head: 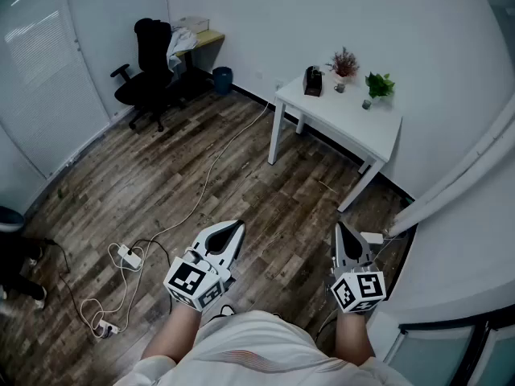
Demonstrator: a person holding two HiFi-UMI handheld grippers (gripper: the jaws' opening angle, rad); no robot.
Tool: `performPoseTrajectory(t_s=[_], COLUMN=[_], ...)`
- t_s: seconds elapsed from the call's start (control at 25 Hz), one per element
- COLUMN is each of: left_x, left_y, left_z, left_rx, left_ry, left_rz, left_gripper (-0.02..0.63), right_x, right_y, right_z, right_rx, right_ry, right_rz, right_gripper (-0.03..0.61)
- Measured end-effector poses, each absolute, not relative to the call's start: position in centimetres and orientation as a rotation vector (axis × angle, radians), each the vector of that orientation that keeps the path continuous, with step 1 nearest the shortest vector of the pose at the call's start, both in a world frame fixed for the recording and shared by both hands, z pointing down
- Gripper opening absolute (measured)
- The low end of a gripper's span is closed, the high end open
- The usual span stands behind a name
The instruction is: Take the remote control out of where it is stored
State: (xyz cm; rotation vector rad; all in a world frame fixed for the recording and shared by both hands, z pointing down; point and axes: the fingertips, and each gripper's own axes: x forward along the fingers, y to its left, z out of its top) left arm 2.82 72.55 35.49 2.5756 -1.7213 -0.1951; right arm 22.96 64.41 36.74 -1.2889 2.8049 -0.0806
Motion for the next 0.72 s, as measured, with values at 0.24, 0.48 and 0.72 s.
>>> performPoseTrajectory(t_s=[0.24, 0.48, 0.72], left_x=[3.1, 3.6, 3.7], left_y=[73.1, 73.3, 73.5], left_z=[35.6, 35.5, 35.7], left_rx=[2.580, 2.587, 2.581], left_ry=[-1.718, -1.710, -1.702], left_rz=[-0.186, -0.186, -0.184], left_gripper=[0.009, 0.009, 0.009], right_x=[22.9, 22.9, 22.4], right_y=[65.2, 65.5, 66.1], right_z=[36.6, 36.5, 36.7], right_rx=[-1.306, -1.300, -1.225], right_ry=[2.849, 2.857, 2.871], right_rz=[0.029, 0.041, -0.024], right_gripper=[0.011, 0.011, 0.012])
